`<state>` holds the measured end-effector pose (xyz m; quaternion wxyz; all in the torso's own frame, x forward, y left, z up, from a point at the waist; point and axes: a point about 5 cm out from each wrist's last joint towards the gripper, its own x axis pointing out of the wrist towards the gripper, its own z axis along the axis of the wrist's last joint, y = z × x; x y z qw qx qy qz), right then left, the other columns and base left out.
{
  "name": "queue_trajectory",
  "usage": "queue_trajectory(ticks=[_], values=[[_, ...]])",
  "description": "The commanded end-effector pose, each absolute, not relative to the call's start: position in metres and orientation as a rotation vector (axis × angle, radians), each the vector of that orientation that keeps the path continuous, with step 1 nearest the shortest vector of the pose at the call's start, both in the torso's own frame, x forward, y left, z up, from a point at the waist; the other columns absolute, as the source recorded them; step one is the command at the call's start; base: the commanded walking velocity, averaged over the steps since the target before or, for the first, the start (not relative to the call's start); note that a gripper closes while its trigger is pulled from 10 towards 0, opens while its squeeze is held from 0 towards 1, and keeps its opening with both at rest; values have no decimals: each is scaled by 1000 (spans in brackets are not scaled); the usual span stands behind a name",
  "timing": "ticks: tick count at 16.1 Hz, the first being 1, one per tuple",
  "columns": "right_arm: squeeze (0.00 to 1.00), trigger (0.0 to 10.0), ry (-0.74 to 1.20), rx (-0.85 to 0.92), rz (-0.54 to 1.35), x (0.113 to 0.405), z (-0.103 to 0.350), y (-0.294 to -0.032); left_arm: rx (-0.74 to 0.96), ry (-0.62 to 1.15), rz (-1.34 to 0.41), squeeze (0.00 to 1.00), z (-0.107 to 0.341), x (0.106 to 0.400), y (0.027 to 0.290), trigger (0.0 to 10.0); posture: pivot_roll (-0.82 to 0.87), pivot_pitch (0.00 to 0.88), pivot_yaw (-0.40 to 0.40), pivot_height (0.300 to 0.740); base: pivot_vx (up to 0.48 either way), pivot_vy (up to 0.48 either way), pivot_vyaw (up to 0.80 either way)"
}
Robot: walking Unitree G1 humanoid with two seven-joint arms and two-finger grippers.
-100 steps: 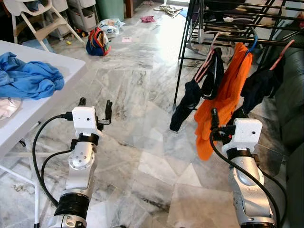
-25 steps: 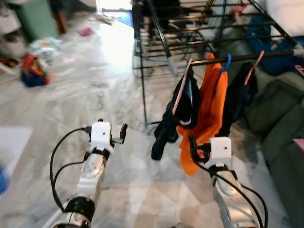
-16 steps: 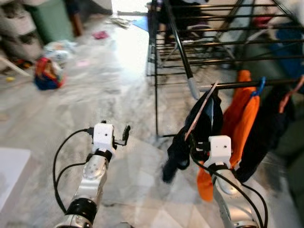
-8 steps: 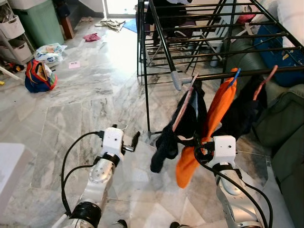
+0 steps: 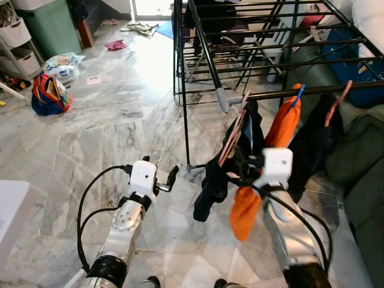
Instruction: Hang hanger
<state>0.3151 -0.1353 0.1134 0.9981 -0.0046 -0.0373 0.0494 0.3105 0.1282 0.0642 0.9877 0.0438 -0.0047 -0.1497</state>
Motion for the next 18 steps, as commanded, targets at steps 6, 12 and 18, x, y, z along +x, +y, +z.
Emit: queue_trajectory(ticks=[6, 12, 18], values=[[0, 10000, 36, 22, 194, 350, 118, -111, 100, 25, -347, 0, 54, 302, 129, 10000, 7, 174, -5, 740, 0, 0, 0], [0, 10000, 162, 12, 172, 364, 108, -109, 118, 43, -347, 0, 49, 293, 139, 10000, 45, 196, -7, 740, 0, 0, 0], [0, 10000, 162, -38, 27, 356, 101, -154, 36, 2, -521, 0, 56, 289, 118, 10000, 13, 177, 1, 740, 0, 0, 0]])
